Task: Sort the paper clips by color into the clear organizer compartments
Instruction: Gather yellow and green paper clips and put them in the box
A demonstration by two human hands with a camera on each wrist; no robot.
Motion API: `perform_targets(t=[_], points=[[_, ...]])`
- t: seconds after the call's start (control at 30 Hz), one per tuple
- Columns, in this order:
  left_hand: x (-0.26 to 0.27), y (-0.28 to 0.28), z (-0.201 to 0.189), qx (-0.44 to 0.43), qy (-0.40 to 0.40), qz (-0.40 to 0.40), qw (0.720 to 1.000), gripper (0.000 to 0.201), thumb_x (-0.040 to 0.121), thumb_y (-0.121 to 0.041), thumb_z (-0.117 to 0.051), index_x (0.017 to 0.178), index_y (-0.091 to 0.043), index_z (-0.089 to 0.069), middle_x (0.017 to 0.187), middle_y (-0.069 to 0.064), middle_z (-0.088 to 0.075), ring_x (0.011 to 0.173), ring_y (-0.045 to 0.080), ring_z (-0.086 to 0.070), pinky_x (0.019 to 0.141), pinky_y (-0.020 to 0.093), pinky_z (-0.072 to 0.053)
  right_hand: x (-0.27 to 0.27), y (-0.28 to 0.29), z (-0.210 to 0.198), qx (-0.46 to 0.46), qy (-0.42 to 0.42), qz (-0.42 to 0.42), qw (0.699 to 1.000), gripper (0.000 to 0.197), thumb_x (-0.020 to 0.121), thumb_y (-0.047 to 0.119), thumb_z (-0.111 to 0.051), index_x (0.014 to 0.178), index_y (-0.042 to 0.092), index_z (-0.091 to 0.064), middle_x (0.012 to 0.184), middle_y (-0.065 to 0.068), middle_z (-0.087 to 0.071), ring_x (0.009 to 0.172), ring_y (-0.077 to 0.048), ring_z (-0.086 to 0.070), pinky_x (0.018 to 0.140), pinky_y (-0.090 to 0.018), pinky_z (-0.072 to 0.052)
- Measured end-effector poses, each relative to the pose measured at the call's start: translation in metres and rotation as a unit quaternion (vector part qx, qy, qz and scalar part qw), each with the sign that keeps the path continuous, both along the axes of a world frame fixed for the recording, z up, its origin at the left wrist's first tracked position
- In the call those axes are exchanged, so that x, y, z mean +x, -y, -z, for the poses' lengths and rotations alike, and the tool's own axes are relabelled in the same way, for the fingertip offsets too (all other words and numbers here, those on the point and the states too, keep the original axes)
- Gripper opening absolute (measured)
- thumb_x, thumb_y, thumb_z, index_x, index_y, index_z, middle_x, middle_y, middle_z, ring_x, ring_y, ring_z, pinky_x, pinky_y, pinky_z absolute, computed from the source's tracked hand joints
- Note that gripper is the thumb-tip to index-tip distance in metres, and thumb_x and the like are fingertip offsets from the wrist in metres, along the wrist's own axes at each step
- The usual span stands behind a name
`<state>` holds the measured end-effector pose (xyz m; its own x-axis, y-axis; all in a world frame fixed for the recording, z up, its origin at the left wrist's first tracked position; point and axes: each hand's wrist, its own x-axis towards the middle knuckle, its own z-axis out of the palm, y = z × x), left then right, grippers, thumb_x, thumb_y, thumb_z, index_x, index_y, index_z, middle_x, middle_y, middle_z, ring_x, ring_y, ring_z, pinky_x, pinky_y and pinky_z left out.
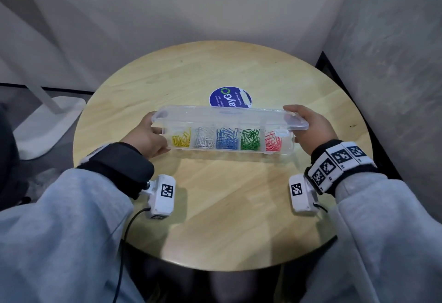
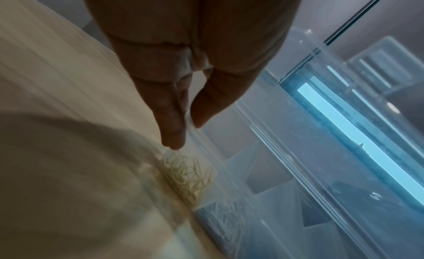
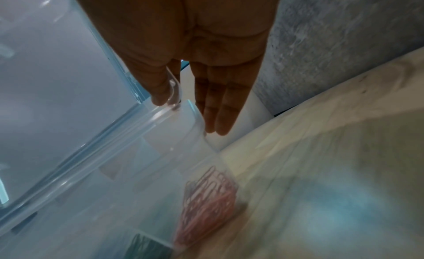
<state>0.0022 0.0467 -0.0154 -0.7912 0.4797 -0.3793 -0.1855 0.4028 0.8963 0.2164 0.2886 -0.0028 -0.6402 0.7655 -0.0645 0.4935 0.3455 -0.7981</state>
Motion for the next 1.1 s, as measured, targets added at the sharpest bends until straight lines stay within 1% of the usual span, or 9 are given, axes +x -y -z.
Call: perform_targets(t=[0.13,0.23,0.4,0.5,0.6,0.73,0.87,0.97,1.1], points=[[0.001,0.001,-0.002,0.02,0.022,-0.002,1.0,0.065,0.085,0.02,-0.038,0.135,-0.021,-0.04,0.089,-0.001,-0.051,0.088,0.026,-0.06,0.051,0.017,-0.055,0.005,0.004,-0.008,0.028,0.038,-0.071,0.996,0.058,0.078,0.023,-0.067,0.13,0.038,-0.045,0.122,0.005,-0.052,0.107,-0.016,-0.053,0.092,-0.029,-0.042],[0.001,0.002,-0.004,0.022,0.033,-0.002,0.999,0.064,0.085,0.019,-0.04,0.136,-0.02,-0.039,0.092,0.0,-0.052,0.095,0.028,-0.059,0.055,0.018,-0.056,0.013,0.004,-0.016,0.021,0.034,-0.123,0.992,0.079,0.062,0.041,-0.082,0.13,0.043,-0.042,0.124,0.012,-0.046,0.112,-0.009,-0.049,0.095,-0.023,-0.037],[0.007,0.001,-0.008,0.046,0.067,-0.03,0.996,0.044,0.089,0.008,-0.036,0.12,-0.021,-0.049,0.104,0.009,-0.054,0.083,0.027,-0.061,0.06,0.027,-0.058,0.014,0.0,-0.01,-0.164,-0.105,-0.162,0.967,0.113,0.021,0.086,-0.066,0.121,0.038,-0.044,0.115,0.016,-0.052,0.105,0.0,-0.058,0.093,-0.024,-0.045],[0.008,0.004,-0.019,0.104,0.153,-0.072,0.98,0.03,0.097,-0.028,-0.031,0.112,-0.015,-0.053,0.09,0.008,-0.053,0.073,0.027,-0.059,0.059,0.032,-0.058,0.008,0.0,-0.002,-0.16,-0.072,-0.12,0.977,0.099,0.041,0.082,-0.067,0.127,0.037,-0.044,0.13,0.005,-0.053,0.119,-0.01,-0.053,0.105,-0.034,-0.04],[0.003,0.004,-0.02,0.081,0.161,-0.027,0.983,0.056,0.089,-0.064,-0.036,0.109,-0.017,-0.058,0.092,0.008,-0.056,0.077,0.026,-0.06,0.076,0.038,-0.053,0.008,0.0,0.006,-0.027,0.042,-0.127,0.991,0.068,0.083,0.039,-0.064,0.143,0.03,-0.032,0.152,0.005,-0.027,0.139,-0.013,-0.03,0.11,-0.024,-0.022],[0.003,-0.001,-0.007,-0.003,0.057,0.013,0.998,0.043,0.087,-0.027,-0.064,0.125,-0.024,-0.045,0.089,0.0,-0.053,0.072,0.014,-0.054,0.084,0.031,-0.052,0.006,0.003,0.012,0.1,0.13,-0.156,0.974,0.079,0.088,0.038,-0.059,0.15,0.024,-0.013,0.158,0.01,-0.006,0.145,-0.009,-0.012,0.111,-0.02,-0.013],[-0.003,-0.006,-0.001,-0.084,-0.052,0.056,0.994,0.056,0.086,-0.031,-0.065,0.134,-0.02,-0.039,0.103,0.003,-0.055,0.092,0.025,-0.06,0.097,0.043,-0.049,-0.002,0.005,0.016,0.183,0.23,-0.2,0.935,0.064,0.098,0.041,-0.035,0.151,0.024,-0.005,0.16,0.005,0.007,0.147,-0.019,0.013,0.117,-0.036,0.006],[-0.003,-0.011,-0.005,-0.185,-0.242,0.172,0.937,0.062,0.094,-0.032,-0.052,0.147,-0.018,-0.024,0.151,0.006,-0.032,0.136,0.024,-0.036,0.112,0.036,-0.03,-0.006,0.006,0.015,0.228,0.291,-0.218,0.903,0.06,0.099,0.044,-0.022,0.151,0.024,0.0,0.16,0.003,0.008,0.147,-0.02,0.014,0.117,-0.037,0.008],[0.0,-0.014,-0.008,-0.291,-0.359,0.348,0.815,0.053,0.103,-0.028,-0.021,0.151,-0.021,-0.003,0.16,-0.001,0.005,0.148,0.021,0.009,0.118,0.038,0.0,-0.007,0.004,0.011,0.276,0.354,-0.244,0.86,0.066,0.097,0.051,-0.017,0.15,0.024,0.009,0.159,0.002,0.013,0.147,-0.018,0.013,0.117,-0.037,0.009]])
